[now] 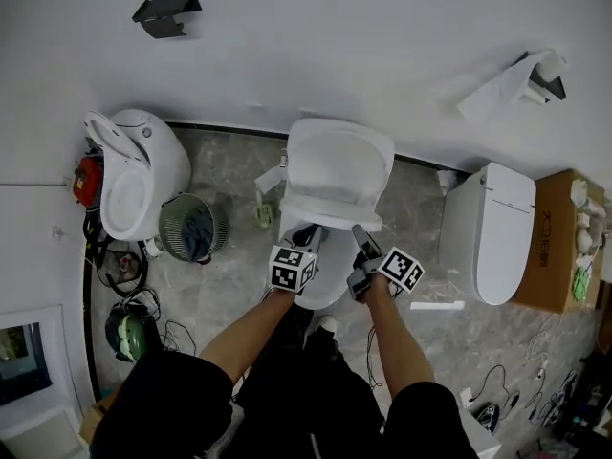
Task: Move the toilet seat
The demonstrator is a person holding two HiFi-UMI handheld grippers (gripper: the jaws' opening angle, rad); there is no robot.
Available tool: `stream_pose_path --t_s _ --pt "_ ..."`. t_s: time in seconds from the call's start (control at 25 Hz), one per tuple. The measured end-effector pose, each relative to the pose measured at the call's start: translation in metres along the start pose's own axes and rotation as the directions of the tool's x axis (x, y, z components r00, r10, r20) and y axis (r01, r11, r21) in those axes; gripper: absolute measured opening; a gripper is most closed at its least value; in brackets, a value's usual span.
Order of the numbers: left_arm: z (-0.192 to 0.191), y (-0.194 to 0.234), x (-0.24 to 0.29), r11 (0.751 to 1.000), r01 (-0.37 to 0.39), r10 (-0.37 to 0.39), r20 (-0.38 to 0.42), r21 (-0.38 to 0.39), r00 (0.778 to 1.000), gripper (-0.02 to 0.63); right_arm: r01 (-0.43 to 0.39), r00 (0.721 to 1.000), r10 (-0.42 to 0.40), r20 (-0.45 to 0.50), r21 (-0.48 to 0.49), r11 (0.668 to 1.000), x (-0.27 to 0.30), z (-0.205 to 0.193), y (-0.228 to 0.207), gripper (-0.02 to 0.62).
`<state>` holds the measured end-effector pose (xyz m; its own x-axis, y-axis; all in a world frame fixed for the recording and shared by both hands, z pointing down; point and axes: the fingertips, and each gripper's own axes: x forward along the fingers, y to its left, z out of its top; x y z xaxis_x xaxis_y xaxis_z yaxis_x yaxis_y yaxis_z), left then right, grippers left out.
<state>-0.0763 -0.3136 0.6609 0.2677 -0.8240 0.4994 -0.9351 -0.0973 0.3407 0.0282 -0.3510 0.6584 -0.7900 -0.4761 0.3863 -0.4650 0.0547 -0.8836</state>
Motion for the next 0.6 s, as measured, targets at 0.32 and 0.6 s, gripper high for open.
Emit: stream_pose_path --t_s 0.32,0.6 --pt "0.049 0.02 0.045 0.999 0.029 -0.029 0.021 -0.013 0.999 0.003 0.112 0.992 -0.099 0.075 -0.192 0.975 -0.011 0.026 0.014 0.005" --pt "0.084 0.045 0.09 0.999 0.037 -0.037 -0.002 0.007 0.999 0.003 0.141 0.99 -0.132 0.05 -0.31 0.94 -0.009 0.03 0.023 0.005"
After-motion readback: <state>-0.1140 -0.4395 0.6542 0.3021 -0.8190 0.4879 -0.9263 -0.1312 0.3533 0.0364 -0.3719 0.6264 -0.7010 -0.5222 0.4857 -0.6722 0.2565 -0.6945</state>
